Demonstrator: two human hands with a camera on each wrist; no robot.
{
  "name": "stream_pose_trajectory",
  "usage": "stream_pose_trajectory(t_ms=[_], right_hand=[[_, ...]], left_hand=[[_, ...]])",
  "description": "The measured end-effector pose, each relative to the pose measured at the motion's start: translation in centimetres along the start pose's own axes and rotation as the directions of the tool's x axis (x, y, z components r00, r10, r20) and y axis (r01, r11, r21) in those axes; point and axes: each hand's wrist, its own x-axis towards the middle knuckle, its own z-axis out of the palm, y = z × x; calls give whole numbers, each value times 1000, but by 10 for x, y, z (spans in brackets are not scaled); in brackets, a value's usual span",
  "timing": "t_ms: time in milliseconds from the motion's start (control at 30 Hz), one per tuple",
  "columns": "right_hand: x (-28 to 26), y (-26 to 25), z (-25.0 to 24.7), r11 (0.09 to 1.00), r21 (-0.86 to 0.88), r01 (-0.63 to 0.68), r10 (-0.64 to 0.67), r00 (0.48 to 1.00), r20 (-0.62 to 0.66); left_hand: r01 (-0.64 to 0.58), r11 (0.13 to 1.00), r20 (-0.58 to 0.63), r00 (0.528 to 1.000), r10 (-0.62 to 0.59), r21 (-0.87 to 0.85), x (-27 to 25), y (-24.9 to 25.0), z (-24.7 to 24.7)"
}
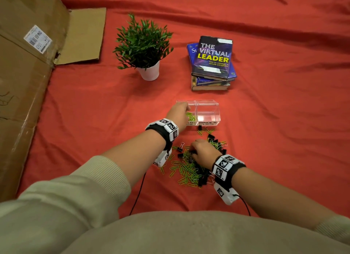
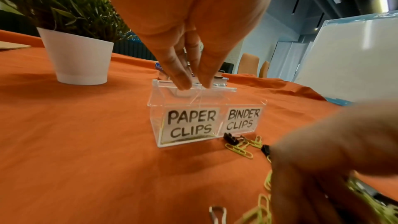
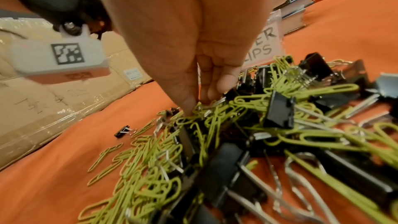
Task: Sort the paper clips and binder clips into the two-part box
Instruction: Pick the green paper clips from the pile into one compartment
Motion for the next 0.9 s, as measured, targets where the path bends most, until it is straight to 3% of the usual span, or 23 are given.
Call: stream_pose_trajectory(t_ms=[100, 167, 267, 367, 467, 633, 733, 900], right_hand=[[2, 4, -5, 998, 37, -46, 50, 993, -108], [5, -1, -7, 999, 44, -21, 29, 983, -179], [12, -18, -5, 997, 9, 76, -74, 985, -156], [18, -30, 3, 994, -35, 108, -110, 992, -56], [19, -27, 3, 997, -44, 56, -58, 997, -57], [15, 0, -10, 998, -19, -67, 62, 976, -209], [5, -1, -10, 1000, -18, 20, -23, 978, -207], [-17, -20, 13, 951, -217, 222, -231, 973, -15]], left_hand=[[-61, 998, -51, 997, 61, -5, -19, -11, 1], [-32, 999, -25, 999, 33, 29, -38, -24, 6], [31, 993, 75, 996, -40, 116, -66, -51, 21], [41, 982, 137, 988, -67, 186, -85, -70, 31], [14, 975, 188, 980, -57, 221, -96, -76, 37], [-12, 966, 224, 973, -49, 260, -105, -74, 42], [-30, 965, 236, 971, -33, 261, -107, -73, 45], [-80, 954, 244, 970, 7, 290, -112, -69, 50]])
